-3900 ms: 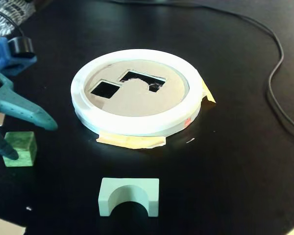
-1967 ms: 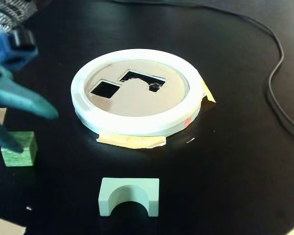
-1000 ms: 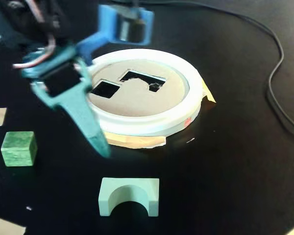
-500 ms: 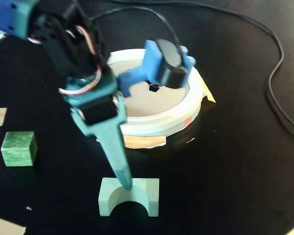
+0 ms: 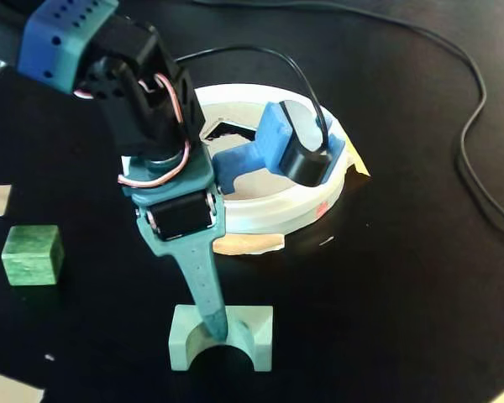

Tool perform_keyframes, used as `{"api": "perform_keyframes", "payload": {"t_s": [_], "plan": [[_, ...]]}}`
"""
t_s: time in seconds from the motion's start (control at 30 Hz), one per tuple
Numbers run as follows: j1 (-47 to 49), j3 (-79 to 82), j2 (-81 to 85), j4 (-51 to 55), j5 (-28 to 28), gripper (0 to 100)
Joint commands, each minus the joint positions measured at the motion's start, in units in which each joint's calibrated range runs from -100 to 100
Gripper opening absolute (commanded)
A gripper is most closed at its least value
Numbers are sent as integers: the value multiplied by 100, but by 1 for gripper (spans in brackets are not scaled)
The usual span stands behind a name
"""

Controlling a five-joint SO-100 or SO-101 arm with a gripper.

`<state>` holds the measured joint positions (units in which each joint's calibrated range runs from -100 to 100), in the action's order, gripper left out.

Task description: Pick up the U shape block and drop it in corresponding U shaped hole

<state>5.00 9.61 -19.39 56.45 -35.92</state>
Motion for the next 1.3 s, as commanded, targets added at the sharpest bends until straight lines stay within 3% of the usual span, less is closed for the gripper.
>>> {"api": "perform_keyframes", "payload": {"t_s": [0.0, 0.17, 0.7, 0.8, 0.83, 0.9, 1.27], "plan": [[-13, -497, 144, -141, -34, 46], [-100, -497, 144, -181, -44, 27], [-112, -488, 63, -151, -49, 25], [-112, -488, 63, -141, -49, 16], [-112, -488, 72, -131, -49, 7], [-112, -479, 72, -171, -49, 0], [-75, -488, 484, -141, 0, 1]]}}
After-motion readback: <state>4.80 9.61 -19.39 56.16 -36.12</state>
